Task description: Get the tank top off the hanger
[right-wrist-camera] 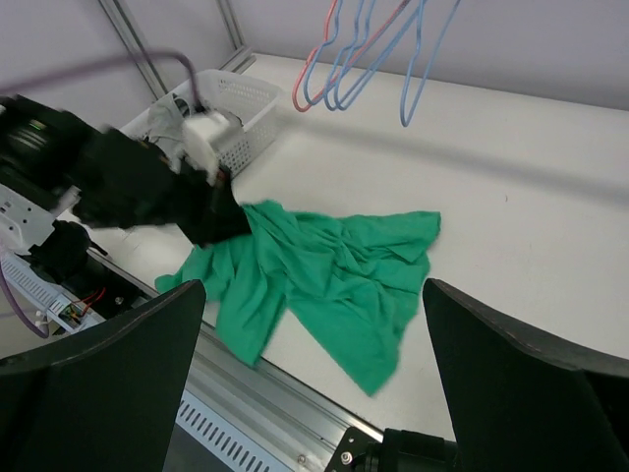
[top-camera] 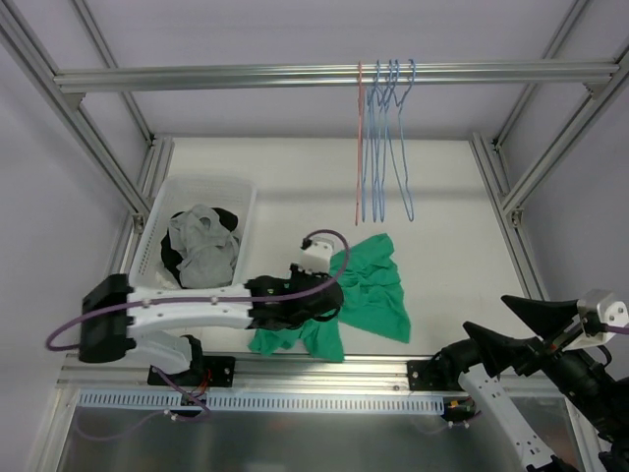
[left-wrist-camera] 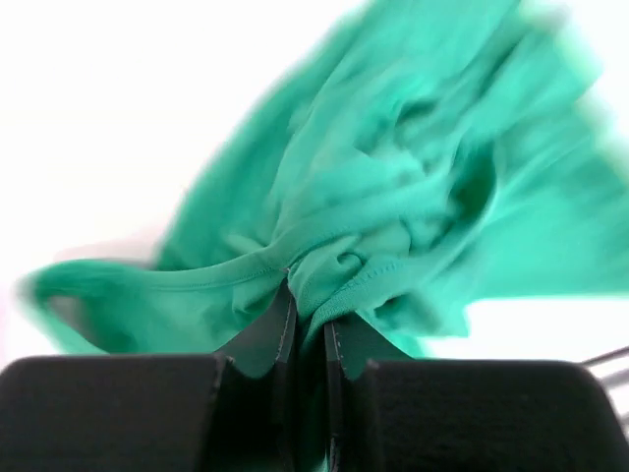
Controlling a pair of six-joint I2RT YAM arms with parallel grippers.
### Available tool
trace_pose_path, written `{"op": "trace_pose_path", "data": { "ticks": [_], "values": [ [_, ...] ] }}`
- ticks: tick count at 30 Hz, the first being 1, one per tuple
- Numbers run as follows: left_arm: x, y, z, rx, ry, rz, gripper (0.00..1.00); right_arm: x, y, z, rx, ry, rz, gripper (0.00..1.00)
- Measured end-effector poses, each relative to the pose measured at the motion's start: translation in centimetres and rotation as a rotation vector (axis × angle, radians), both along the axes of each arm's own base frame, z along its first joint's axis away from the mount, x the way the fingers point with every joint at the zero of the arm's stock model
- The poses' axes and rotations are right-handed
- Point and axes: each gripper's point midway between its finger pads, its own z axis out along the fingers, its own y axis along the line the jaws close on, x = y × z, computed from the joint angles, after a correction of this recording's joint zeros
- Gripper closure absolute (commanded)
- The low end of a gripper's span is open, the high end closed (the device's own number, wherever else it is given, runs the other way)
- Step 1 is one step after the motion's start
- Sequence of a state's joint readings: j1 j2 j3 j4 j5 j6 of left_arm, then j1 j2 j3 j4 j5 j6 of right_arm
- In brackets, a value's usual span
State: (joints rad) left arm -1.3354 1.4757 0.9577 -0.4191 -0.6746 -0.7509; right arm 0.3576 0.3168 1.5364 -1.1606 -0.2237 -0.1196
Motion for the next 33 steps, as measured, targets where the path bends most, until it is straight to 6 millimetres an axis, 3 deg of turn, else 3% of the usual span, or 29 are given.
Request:
{"op": "trace_pose_path", "data": {
  "ticks": [5, 8, 16, 21, 24, 27, 30, 33],
  "values": [
    [2.0, 2.9, 13.0, -0.283, -0.222, 0.094, 1.0, 0.7, 0.3, -0.9, -0.01, 0.031, -0.001, 0.0],
    [3.0, 5.1, 19.4, -0.382, -0.333, 0.143, 1.0, 0.7, 0.3, -0.9, -0.009, 0.029, -0.001, 0.0],
    [5.5, 12.2, 30.1, -0.37, -0.552, 0.279, 1.0, 0.8, 0.3, -0.4, -0.002, 0.01, -0.002, 0.0],
    [7.5, 18.0, 36.4, -0.334, -0.662, 0.417, 1.0, 0.9, 0.3, -0.2, 0.002, 0.003, -0.001, 0.01],
    [8.5, 20.9, 38.8, -0.302, -0.708, 0.506, 1.0, 1.0, 0.4, 0.1, 0.006, -0.006, 0.001, 0.01],
    [9.8, 23.1, 38.9, -0.249, -0.71, 0.574, 1.0, 1.1, 0.5, 0.2, 0.008, -0.011, 0.002, 0.01],
    [11.8, 25.4, 36.8, -0.19, -0.65, 0.635, 1.0, 1.1, 0.5, 0.3, 0.011, -0.017, 0.007, 0.01],
    [13.8, 27.1, 33.1, -0.161, -0.54, 0.673, 1.0, 1.0, 0.6, 0.3, 0.011, -0.017, 0.012, 0.01]
  ]
}}
